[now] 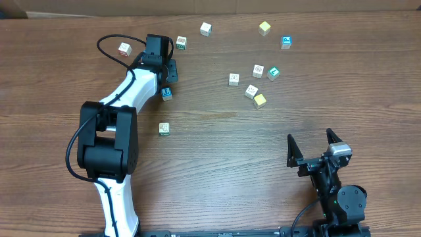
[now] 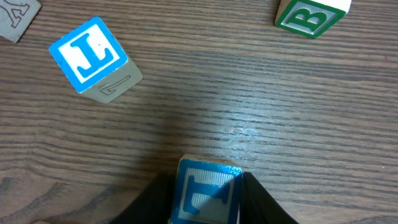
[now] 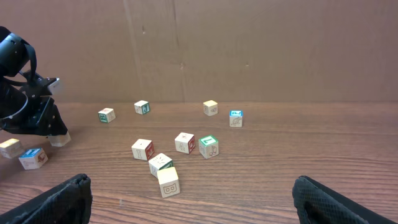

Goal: Form a horizontal line
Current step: 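Grasp the blue-lettered block with the left gripper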

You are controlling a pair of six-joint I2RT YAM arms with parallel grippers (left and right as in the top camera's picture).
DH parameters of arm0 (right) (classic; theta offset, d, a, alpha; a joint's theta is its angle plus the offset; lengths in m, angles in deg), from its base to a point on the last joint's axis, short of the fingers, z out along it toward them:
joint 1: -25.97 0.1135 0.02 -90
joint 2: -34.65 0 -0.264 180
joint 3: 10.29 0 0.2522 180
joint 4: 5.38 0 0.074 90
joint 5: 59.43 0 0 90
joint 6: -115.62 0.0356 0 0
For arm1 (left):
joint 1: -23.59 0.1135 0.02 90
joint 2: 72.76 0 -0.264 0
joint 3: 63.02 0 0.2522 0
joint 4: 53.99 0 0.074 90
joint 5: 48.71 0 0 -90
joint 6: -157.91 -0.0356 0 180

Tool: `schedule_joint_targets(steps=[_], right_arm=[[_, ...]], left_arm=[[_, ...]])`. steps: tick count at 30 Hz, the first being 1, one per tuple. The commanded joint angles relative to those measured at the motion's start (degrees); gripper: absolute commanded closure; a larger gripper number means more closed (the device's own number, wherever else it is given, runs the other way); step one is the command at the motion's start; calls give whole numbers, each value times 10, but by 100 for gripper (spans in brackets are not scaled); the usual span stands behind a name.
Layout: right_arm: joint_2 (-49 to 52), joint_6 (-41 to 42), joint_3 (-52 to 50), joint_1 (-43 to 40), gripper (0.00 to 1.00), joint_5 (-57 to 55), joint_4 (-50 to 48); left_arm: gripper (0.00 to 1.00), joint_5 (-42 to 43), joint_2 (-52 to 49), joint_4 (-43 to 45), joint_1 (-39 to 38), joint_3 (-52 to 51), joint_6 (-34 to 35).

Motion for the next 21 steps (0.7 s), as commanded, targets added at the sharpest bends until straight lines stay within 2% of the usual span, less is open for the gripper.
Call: schedule_joint_targets(steps=[1,4,10,21], right_arm=[[-7,-2,-6,3,0,-3,-4],[-7,-2,-6,3,0,-3,-4],[-7,-2,-6,3,0,-3,-4],[-7,-2,-6,3,0,-3,-4]], left_arm=[[76,5,-10,1,0,7,0],[79,5,-10,1,0,8,-1],[77,4,12,-21,0,32,-1],[79,0,156,-162,0,52,-1]])
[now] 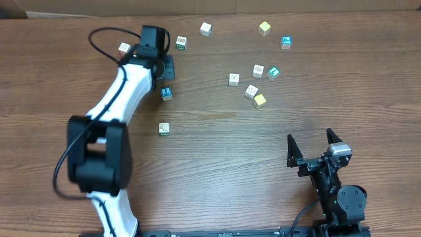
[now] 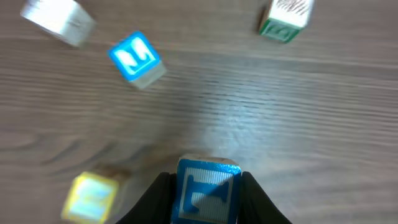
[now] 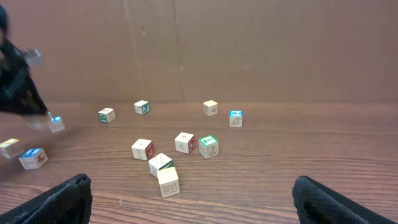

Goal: Form a horizontal line
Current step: 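Grasp the blue-lettered block with the left gripper, then place the blue block beside the elephant block and release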

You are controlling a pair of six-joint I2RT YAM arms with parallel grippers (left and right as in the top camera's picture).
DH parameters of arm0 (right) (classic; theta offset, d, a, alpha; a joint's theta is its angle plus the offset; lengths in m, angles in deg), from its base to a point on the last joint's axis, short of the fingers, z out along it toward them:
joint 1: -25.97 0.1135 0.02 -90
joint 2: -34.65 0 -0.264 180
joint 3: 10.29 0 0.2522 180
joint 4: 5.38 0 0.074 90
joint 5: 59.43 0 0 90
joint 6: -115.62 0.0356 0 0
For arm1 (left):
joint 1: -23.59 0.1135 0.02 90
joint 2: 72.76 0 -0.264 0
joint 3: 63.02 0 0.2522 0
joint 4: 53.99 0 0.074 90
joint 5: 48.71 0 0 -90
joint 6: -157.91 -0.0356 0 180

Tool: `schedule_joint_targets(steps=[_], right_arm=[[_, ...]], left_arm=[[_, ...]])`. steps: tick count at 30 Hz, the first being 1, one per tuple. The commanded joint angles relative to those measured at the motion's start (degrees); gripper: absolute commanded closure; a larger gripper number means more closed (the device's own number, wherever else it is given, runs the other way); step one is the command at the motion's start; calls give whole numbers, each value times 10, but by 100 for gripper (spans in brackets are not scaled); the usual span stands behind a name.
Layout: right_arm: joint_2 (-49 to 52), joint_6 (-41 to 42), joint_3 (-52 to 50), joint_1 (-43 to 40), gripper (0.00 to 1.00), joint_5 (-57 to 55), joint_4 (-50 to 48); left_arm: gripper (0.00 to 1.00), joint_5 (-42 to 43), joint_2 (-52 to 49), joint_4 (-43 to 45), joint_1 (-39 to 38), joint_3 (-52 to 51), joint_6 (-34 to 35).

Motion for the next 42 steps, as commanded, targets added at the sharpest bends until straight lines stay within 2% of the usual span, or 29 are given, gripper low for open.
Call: schedule_joint_targets(steps=[1,10,15,24,32,37,42], right_arm=[[-7,-3,-6,3,0,-3,-4],[-7,-3,-6,3,0,-3,-4],[-7,-3,-6,3,0,-3,-4],[-7,-3,-6,3,0,-3,-4],[-7,-3,-6,3,0,-3,-4],[-7,-3,-6,3,0,-3,-4],[-7,-3,-6,3,0,-3,-4]], left_arm=[[80,1,70,-43,0,21,0],[87,-2,106,-261,1,19,36],[88,-3,106,-327,0,-1,84],[91,-6,106,-279,1,-108,114],[90,-31,106,-236,0,-152,132],[87,-30,106,-180,0,-188,130],[89,-40,106,-162,1,-201,109]])
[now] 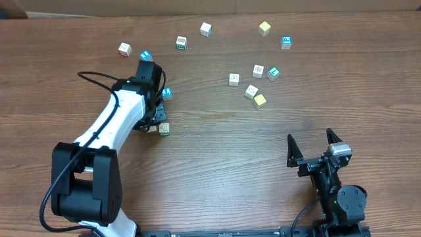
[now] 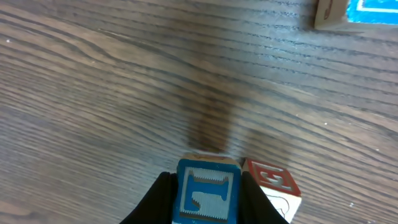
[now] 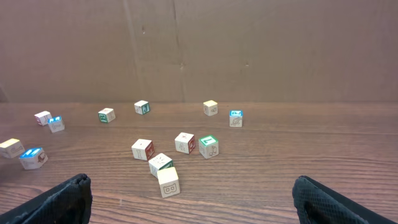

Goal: Form a horizontal line
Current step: 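Place the blue block beside the elephant block and release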

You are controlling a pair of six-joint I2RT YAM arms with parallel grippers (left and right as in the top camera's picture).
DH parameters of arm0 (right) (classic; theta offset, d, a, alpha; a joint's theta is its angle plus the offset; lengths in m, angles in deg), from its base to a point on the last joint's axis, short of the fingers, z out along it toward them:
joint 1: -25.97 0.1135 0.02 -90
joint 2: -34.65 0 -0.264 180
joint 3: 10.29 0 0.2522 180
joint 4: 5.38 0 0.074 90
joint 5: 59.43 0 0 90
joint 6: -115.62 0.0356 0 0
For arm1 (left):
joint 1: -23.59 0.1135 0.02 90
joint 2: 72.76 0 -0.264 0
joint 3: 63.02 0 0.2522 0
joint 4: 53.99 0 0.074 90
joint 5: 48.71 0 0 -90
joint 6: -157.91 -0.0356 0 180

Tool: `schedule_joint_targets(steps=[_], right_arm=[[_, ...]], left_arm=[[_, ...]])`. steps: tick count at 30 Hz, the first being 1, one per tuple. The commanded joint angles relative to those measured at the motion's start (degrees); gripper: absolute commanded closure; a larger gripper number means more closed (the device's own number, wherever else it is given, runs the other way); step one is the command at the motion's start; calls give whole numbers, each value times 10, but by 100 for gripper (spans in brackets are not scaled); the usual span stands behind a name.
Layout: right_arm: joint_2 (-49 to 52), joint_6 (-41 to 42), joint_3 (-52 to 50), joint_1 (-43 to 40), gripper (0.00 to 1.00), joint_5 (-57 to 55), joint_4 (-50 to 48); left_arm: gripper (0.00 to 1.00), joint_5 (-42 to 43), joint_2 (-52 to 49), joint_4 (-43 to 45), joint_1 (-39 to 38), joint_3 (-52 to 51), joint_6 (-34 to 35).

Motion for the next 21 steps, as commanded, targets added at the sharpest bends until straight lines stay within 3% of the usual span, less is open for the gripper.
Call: schedule_joint_targets(steps=[1,21], right_arm=[[-7,-3,-6,3,0,-3,-4],[-7,-3,-6,3,0,-3,-4]], left_arm=[[89,-27,-1,3,1,-7,-12],[88,-36,-4,16,0,-14,-15]])
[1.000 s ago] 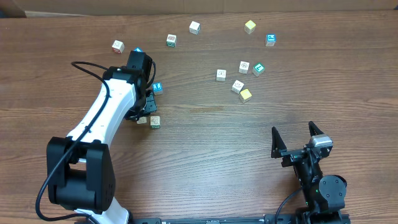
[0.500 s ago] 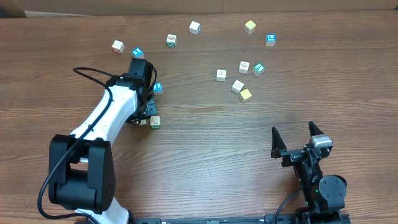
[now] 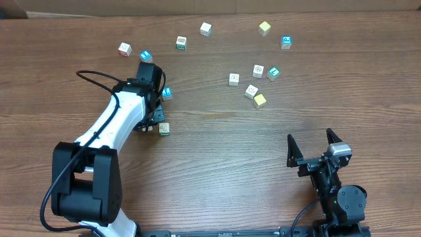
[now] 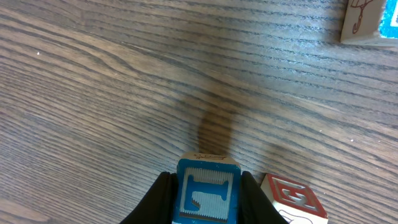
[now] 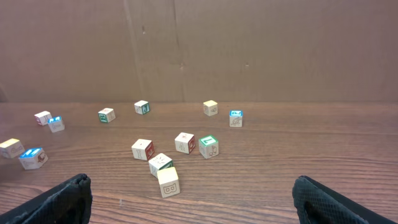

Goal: Form a horizontal line
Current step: 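Place the blue block beside the elephant block and release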

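My left gripper [image 4: 208,205] is shut on a blue-faced block [image 4: 208,190], low over the wood, with its shadow just ahead of it. Just to its right a red-letter block [image 4: 292,200] sits on the table with a small gap between them. In the overhead view the left gripper [image 3: 150,122] is beside that red-letter block [image 3: 164,129]. A blue block [image 3: 166,93] lies a little beyond. My right gripper [image 3: 314,146] stands open and empty at the near right, its fingers wide apart in the right wrist view [image 5: 189,202].
Loose blocks lie along the back: white [image 3: 124,49], blue [image 3: 145,56], green [image 3: 181,42], white [image 3: 206,29], yellow [image 3: 264,27], blue [image 3: 286,42]. A cluster with a yellow block [image 3: 260,100] sits right of centre. A cardboard wall [image 5: 199,50] backs the table.
My left gripper, still shut on the blue-faced block, has shifted slightly away from the red-letter block, so a small gap shows between the two. The right arm has not moved.
My left gripper held the blue-faced block at the back left, among the blue and green blocks. Then it was higher over that spot. Later it was nearer the front, against the red-letter block, and now sits just beside it.
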You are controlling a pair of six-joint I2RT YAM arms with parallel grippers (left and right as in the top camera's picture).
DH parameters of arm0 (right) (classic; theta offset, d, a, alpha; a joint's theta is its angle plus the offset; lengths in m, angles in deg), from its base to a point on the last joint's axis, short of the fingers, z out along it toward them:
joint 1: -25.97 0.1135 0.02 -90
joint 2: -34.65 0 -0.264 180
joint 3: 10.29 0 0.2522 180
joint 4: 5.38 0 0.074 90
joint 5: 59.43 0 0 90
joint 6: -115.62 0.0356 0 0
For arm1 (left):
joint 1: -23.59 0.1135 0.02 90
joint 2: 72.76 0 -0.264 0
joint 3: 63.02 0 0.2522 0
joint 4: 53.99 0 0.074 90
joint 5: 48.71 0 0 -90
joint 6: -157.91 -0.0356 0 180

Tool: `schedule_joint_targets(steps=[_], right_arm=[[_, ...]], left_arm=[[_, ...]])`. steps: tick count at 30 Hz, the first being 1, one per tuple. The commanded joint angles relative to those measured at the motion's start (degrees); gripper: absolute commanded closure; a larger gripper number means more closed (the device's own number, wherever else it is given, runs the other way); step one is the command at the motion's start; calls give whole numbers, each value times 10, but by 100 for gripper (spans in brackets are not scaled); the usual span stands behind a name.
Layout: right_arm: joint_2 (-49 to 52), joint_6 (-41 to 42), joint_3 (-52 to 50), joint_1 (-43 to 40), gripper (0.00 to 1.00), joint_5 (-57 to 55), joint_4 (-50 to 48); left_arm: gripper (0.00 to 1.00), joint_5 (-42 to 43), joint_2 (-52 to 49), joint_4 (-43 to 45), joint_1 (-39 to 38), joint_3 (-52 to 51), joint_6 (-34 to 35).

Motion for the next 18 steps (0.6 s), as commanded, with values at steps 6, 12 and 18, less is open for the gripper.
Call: schedule_joint_targets(steps=[6,12,18], right_arm=[[-7,-3,-6,3,0,-3,-4],[-7,-3,-6,3,0,-3,-4],[-7,-3,-6,3,0,-3,-4]], left_arm=[[87,3,-4,-7,0,-7,-11],[83,3,-4,-1,0,-24,-11],[82,3,-4,6,0,-30,-11]])
